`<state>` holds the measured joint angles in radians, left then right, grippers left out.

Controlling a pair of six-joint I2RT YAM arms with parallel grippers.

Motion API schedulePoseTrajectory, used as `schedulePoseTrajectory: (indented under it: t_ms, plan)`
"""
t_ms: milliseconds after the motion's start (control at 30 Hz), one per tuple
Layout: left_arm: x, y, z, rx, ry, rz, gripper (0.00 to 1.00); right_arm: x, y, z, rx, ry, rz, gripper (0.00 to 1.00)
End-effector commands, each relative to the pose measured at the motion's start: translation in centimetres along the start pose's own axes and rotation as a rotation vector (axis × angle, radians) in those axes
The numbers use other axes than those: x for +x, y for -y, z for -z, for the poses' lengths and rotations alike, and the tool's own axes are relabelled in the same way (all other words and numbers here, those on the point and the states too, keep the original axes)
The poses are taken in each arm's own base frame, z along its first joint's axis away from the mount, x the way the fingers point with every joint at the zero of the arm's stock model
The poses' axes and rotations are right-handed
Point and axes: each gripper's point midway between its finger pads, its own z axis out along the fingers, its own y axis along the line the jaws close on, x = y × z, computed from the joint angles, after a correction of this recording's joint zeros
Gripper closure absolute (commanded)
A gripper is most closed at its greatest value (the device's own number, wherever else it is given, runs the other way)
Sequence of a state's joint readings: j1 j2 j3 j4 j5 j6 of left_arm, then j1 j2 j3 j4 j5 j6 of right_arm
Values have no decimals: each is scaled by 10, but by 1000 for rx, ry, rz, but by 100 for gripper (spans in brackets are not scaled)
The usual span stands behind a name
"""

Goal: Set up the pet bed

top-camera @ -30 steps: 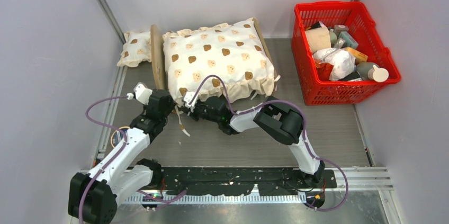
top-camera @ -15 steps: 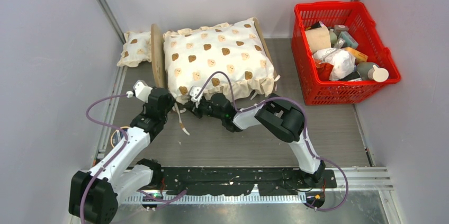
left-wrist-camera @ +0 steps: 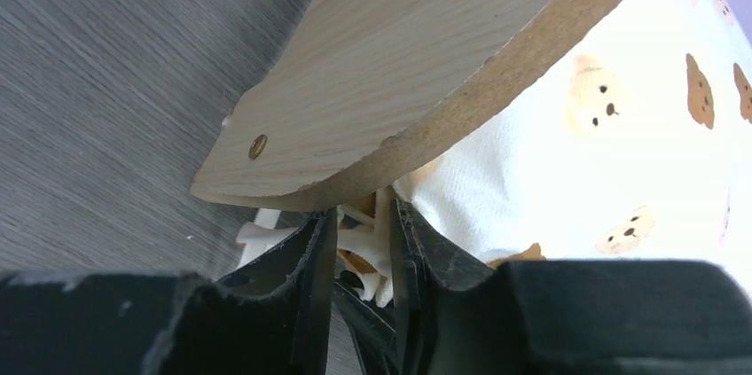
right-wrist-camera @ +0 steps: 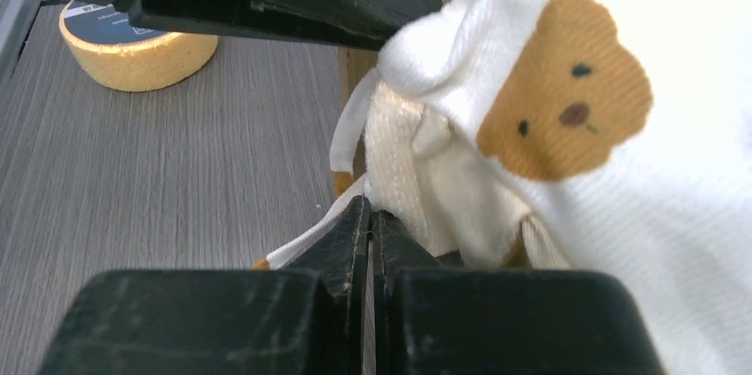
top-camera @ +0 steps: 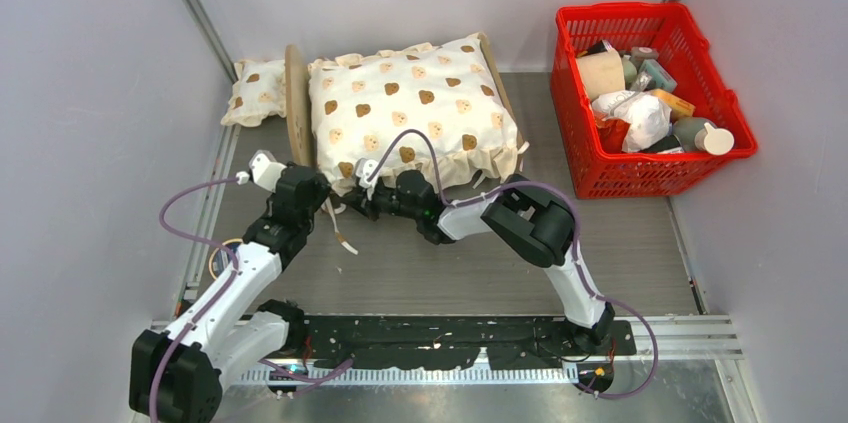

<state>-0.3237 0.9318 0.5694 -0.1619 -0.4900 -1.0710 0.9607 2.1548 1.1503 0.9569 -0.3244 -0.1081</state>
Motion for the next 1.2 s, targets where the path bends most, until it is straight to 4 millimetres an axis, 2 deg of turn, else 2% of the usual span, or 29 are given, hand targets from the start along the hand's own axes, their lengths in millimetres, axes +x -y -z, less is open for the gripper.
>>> schedulePoseTrajectory:
  t_ms: [0,100,200,533,667,800,900,1167]
  plan:
    - [-21,22,5,53,39,-12,69,-21,-2,-13,-37,54,1,95]
    - [-12,21,4,41,-10,-57,69,-23,-2,-15,-38,62,-2,95]
    - [-4,11,7,11,-34,-87,70,-22,-2,-16,-39,59,-3,95]
    - [-4,-15,20,-10,-30,-264,63,-20,-8,-15,-60,65,-58,95]
    - [-5,-8,17,16,-45,-390,63,-20,-9,-14,-63,69,-63,95]
    - [2,-6,12,33,-90,-501,73,-21,-10,-14,-66,71,-67,95]
    - [11,-7,11,71,-108,-546,75,-23,-10,-14,-65,73,-66,95]
    - [9,-7,2,100,-62,-606,70,-27,-9,-12,-63,81,-56,95]
